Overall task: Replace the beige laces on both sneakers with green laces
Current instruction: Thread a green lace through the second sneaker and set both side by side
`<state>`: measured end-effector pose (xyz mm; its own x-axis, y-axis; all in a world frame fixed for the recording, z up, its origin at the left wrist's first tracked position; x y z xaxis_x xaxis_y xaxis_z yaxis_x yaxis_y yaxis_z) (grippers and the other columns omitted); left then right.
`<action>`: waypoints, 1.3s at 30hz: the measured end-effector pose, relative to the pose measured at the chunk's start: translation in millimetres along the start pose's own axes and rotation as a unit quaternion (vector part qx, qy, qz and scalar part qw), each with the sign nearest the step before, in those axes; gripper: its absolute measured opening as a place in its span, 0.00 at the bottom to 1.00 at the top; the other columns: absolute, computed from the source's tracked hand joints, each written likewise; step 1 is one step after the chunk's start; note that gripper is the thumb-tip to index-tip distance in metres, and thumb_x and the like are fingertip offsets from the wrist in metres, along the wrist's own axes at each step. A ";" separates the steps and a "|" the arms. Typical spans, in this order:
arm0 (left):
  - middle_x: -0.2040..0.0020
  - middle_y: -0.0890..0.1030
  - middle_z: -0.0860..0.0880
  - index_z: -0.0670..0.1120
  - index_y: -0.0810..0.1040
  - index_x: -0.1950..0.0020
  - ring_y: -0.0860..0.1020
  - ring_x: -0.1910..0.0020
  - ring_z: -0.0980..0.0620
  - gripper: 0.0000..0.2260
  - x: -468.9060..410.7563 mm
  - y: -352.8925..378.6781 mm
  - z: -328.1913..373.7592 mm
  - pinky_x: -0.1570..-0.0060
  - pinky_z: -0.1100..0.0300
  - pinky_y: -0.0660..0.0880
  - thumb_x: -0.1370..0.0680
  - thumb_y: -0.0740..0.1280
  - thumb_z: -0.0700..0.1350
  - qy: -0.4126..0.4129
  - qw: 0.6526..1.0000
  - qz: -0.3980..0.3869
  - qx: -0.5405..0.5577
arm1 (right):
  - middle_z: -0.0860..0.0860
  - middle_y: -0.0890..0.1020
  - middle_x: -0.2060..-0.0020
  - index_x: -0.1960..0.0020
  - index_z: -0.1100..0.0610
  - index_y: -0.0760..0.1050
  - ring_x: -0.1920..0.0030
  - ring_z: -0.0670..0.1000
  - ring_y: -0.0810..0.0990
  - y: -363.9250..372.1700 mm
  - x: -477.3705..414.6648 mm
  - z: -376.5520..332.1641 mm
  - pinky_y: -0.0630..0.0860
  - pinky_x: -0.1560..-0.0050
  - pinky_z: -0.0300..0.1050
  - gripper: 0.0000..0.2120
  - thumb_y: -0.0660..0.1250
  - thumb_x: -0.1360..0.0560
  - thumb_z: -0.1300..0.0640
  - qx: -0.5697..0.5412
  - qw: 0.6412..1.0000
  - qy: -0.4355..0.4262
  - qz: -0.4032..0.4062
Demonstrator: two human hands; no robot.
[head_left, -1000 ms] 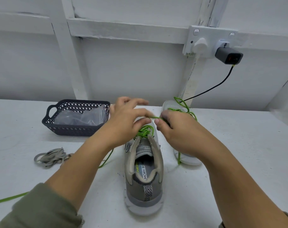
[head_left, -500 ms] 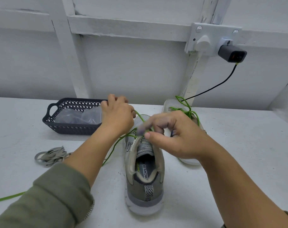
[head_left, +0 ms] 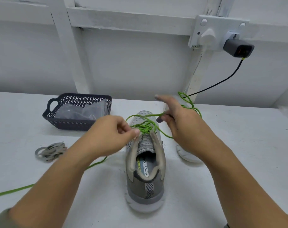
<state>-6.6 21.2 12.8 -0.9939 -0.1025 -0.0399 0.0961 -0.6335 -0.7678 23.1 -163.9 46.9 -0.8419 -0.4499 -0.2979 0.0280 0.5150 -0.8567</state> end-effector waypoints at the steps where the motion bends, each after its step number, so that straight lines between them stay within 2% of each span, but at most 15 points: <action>1: 0.67 0.82 0.53 0.51 0.81 0.62 0.79 0.67 0.58 0.13 8.7 3.3 0.4 0.65 0.62 0.76 0.30 0.73 0.59 -0.007 1.000 -0.006 0.011 | 0.40 0.82 0.51 0.28 0.43 0.63 0.57 0.39 0.77 3.7 -0.3 -0.6 0.74 0.55 0.41 0.22 0.57 0.19 0.60 0.014 1.000 0.014 -0.008; 2: 0.67 0.82 0.54 0.51 0.81 0.63 0.79 0.68 0.58 0.12 13.5 6.7 0.3 0.64 0.61 0.77 0.31 0.74 0.59 -0.012 1.000 -0.006 0.021 | 0.41 0.82 0.49 0.29 0.44 0.66 0.53 0.45 0.79 5.6 -0.8 -1.2 0.75 0.52 0.46 0.21 0.57 0.19 0.59 0.023 0.999 0.027 -0.007; 4: 0.69 0.82 0.53 0.51 0.83 0.63 0.80 0.68 0.56 0.09 16.4 12.7 -6.4 0.61 0.58 0.80 0.30 0.75 0.55 -0.032 0.997 -0.006 0.066 | 0.43 0.83 0.49 0.36 0.46 0.76 0.53 0.48 0.80 8.2 -2.9 -4.8 0.76 0.51 0.46 0.17 0.58 0.20 0.59 0.013 0.999 0.039 0.017; 7: 0.67 0.84 0.47 0.46 0.84 0.61 0.82 0.67 0.53 0.07 17.2 20.8 -18.1 0.54 0.54 0.82 0.27 0.74 0.48 -0.085 0.977 -0.032 0.194 | 0.45 0.83 0.58 0.43 0.49 0.82 0.68 0.39 0.75 10.9 -4.1 -8.9 0.70 0.60 0.36 0.12 0.64 0.22 0.58 -0.026 0.997 0.044 0.050; 8: 0.65 0.84 0.45 0.44 0.84 0.61 0.81 0.67 0.52 0.06 17.9 23.8 -22.2 0.54 0.54 0.82 0.26 0.73 0.46 -0.106 0.964 -0.041 0.239 | 0.44 0.83 0.59 0.45 0.49 0.82 0.71 0.36 0.74 12.5 -4.0 -8.3 0.67 0.64 0.31 0.10 0.66 0.23 0.56 -0.036 0.997 0.048 0.053; 10: 0.63 0.83 0.43 0.41 0.83 0.60 0.80 0.67 0.53 0.06 20.0 28.9 -28.1 0.57 0.59 0.81 0.24 0.71 0.42 -0.131 0.944 -0.057 0.298 | 0.41 0.83 0.61 0.48 0.49 0.83 0.69 0.31 0.72 15.4 -3.5 -7.0 0.65 0.64 0.25 0.07 0.69 0.25 0.54 -0.049 0.996 0.051 0.051; 15: 0.66 0.81 0.46 0.40 0.81 0.62 0.79 0.69 0.57 0.08 22.8 35.3 -34.4 0.63 0.67 0.79 0.23 0.68 0.39 -0.157 0.910 -0.080 0.376 | 0.34 0.75 0.75 0.54 0.48 0.77 0.68 0.33 0.73 21.6 3.3 -8.3 0.66 0.68 0.30 0.01 0.69 0.24 0.53 -0.077 0.996 0.043 0.003; 16: 0.66 0.81 0.46 0.41 0.80 0.62 0.79 0.69 0.57 0.08 22.9 36.2 -35.6 0.64 0.67 0.79 0.23 0.68 0.38 -0.163 0.904 -0.083 0.386 | 0.32 0.75 0.74 0.55 0.47 0.75 0.69 0.36 0.73 23.7 4.4 -9.7 0.65 0.70 0.32 0.03 0.67 0.24 0.53 -0.078 0.996 0.037 -0.010; 18: 0.66 0.80 0.46 0.40 0.80 0.62 0.79 0.70 0.58 0.08 22.7 37.9 -37.2 0.65 0.68 0.78 0.23 0.68 0.38 -0.169 0.896 -0.088 0.401 | 0.36 0.78 0.68 0.52 0.46 0.75 0.69 0.38 0.73 27.6 5.1 -11.3 0.63 0.69 0.32 0.04 0.67 0.24 0.55 -0.088 0.995 0.026 -0.025; 21: 0.67 0.80 0.47 0.39 0.79 0.61 0.79 0.70 0.59 0.07 23.0 39.5 -37.8 0.66 0.68 0.78 0.23 0.67 0.38 -0.173 0.891 -0.090 0.410 | 0.43 0.83 0.56 0.40 0.46 0.79 0.67 0.31 0.73 33.2 5.3 -16.7 0.65 0.65 0.26 0.13 0.67 0.23 0.56 -0.062 0.997 0.001 -0.042; 25: 0.69 0.81 0.48 0.39 0.79 0.60 0.80 0.71 0.58 0.06 23.3 40.4 -37.9 0.65 0.68 0.79 0.23 0.67 0.37 -0.176 0.885 -0.090 0.421 | 0.45 0.84 0.52 0.45 0.49 0.82 0.67 0.36 0.71 33.8 2.4 -20.5 0.64 0.59 0.21 0.09 0.68 0.23 0.54 -0.028 0.998 0.003 -0.049; 28: 0.68 0.81 0.47 0.39 0.79 0.61 0.80 0.70 0.57 0.06 23.7 40.3 -38.0 0.65 0.68 0.79 0.23 0.68 0.37 -0.178 0.882 -0.088 0.427 | 0.47 0.82 0.53 0.45 0.49 0.81 0.66 0.41 0.71 37.1 0.8 -21.7 0.66 0.61 0.30 0.09 0.65 0.22 0.53 0.017 0.998 0.003 -0.063; 32: 0.66 0.82 0.46 0.39 0.79 0.60 0.80 0.69 0.57 0.06 24.2 40.4 -37.8 0.63 0.67 0.80 0.23 0.68 0.38 -0.176 0.882 -0.088 0.428 | 0.49 0.79 0.50 0.45 0.52 0.78 0.50 0.51 0.77 44.3 0.4 -26.1 0.70 0.52 0.44 0.08 0.63 0.21 0.54 0.040 0.996 0.003 -0.083; 35: 0.64 0.82 0.46 0.39 0.80 0.58 0.81 0.68 0.57 0.05 24.2 40.3 -37.8 0.62 0.67 0.80 0.23 0.68 0.39 -0.171 0.883 -0.086 0.429 | 0.49 0.78 0.48 0.45 0.53 0.77 0.46 0.52 0.76 49.4 -0.5 -29.7 0.72 0.49 0.46 0.09 0.61 0.21 0.54 0.068 0.993 -0.007 -0.100; 39: 0.60 0.84 0.44 0.43 0.81 0.50 0.81 0.67 0.57 0.04 24.3 39.9 -34.8 0.61 0.66 0.80 0.24 0.69 0.39 -0.157 0.880 -0.087 0.439 | 0.48 0.77 0.45 0.43 0.52 0.76 0.42 0.51 0.73 55.2 1.6 -32.2 0.68 0.52 0.44 0.11 0.59 0.20 0.52 0.108 0.988 -0.019 -0.112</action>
<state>-28.8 20.2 -41.1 -0.9473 -0.0646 0.3137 0.0849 -0.9951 0.0515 5.9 -112.6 12.6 -0.8189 -0.5645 -0.1033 -0.0380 0.2330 -0.9717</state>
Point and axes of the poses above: each hand's wrist, its own x-axis away from the middle knuckle, its own y-axis out of the palm, z = x × y, the point moved 6 cm from there along -x, towards the middle knuckle
